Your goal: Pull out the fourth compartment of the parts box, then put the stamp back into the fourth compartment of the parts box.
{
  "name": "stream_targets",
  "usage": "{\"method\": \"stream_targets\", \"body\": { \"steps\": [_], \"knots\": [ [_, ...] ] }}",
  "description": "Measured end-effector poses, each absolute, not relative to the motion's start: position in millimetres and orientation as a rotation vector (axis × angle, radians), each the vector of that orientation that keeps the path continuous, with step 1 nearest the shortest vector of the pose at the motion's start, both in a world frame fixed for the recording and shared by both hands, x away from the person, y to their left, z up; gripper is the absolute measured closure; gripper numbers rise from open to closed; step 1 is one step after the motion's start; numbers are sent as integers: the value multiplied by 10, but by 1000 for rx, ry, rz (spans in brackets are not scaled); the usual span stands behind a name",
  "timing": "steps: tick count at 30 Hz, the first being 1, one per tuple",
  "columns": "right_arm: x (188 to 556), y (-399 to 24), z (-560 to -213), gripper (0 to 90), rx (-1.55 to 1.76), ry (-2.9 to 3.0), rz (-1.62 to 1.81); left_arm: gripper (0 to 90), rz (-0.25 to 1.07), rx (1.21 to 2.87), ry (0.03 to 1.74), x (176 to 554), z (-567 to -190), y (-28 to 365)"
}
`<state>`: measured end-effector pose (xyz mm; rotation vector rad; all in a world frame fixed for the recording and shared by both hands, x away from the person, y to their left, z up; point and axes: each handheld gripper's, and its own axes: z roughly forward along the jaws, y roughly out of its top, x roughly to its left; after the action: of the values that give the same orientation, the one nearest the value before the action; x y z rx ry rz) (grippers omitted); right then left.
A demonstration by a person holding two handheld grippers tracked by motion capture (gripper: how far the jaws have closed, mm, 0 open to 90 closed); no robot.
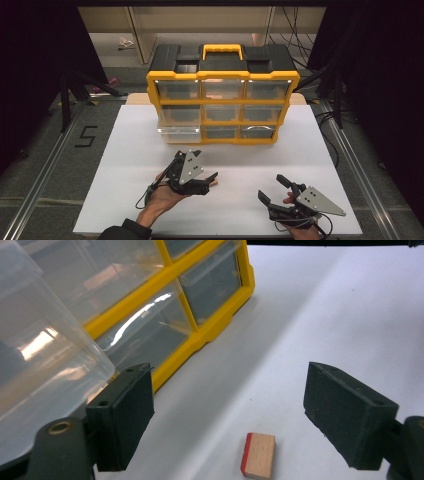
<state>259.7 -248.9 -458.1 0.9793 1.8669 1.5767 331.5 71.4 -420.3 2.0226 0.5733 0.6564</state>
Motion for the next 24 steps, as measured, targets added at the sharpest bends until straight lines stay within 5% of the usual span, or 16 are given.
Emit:
{"method": "stream_targets", "body": {
  "steps": [24],
  "knots": [
    [2594, -2472, -4574, 205, 971, 1873, 1571, 183, 556, 2204, 600, 3425, -4439, 589]
  ]
}}
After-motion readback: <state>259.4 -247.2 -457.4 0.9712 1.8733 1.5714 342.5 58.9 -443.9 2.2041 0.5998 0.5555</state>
